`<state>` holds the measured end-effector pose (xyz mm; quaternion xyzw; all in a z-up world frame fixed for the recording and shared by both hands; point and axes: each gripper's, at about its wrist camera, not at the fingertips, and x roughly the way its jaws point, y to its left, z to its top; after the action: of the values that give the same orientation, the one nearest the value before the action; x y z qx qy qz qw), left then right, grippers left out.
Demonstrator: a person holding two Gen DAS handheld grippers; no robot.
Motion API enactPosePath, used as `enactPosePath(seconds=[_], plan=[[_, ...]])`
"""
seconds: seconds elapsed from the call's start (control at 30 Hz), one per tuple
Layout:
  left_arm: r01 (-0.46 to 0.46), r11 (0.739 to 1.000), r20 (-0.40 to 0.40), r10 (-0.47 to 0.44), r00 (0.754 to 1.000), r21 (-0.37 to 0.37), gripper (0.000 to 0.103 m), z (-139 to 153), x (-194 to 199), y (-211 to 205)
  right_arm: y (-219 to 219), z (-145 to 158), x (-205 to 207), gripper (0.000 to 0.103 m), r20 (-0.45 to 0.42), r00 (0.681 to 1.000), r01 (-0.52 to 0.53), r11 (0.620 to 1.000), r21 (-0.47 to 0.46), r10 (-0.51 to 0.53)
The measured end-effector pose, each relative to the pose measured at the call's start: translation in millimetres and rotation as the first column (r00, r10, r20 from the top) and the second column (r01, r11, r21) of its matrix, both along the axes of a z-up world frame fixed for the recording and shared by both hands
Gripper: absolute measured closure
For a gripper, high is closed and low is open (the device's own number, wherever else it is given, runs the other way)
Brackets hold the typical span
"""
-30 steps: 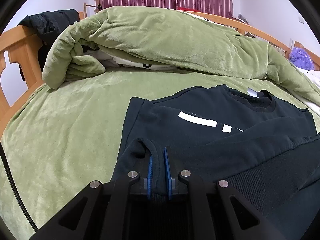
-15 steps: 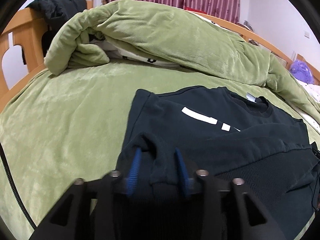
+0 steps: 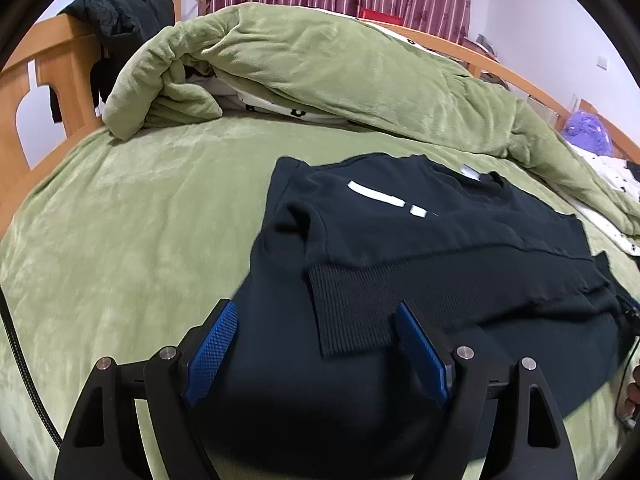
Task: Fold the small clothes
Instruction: 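Open both grippers and release the folded hem onto the body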
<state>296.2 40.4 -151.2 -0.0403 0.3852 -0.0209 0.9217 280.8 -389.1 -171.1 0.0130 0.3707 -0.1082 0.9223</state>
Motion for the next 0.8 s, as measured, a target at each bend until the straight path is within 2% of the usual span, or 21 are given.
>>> enactPosePath(seconds=[0.13,0.27,0.47,0.63,0.8], plan=[[0.009,0.996,-0.034,-0.012,0.999,-0.083,0.023,1,-22,6,3,7,-24,0.047,-0.012,1.000,-0.008,1.000,0.007,0.008],[0.025,0.988,-0.061,-0.035,0.998,-0.153,0.023,-2,-49,9,1,7,-52,0.047,-0.048,0.999,-0.018,0.996,0.092,0.023],[0.021,0.980,-0.082,-0.038,0.996,-0.197,0.023,-13,-80,11,2,-6,-91,0.047,-0.091,0.995,-0.030,0.990,0.139,0.043],[-0.015,0.970,-0.105,-0.011,0.994,-0.244,0.023,-26,-83,17,-1,-17,-103,0.047,-0.111,0.993,-0.018,0.986,0.165,0.037],[-0.042,0.948,-0.125,0.002,0.992,-0.315,0.023,-33,-69,23,-13,-19,-97,0.047,-0.093,0.996,0.020,0.972,0.234,0.002]])
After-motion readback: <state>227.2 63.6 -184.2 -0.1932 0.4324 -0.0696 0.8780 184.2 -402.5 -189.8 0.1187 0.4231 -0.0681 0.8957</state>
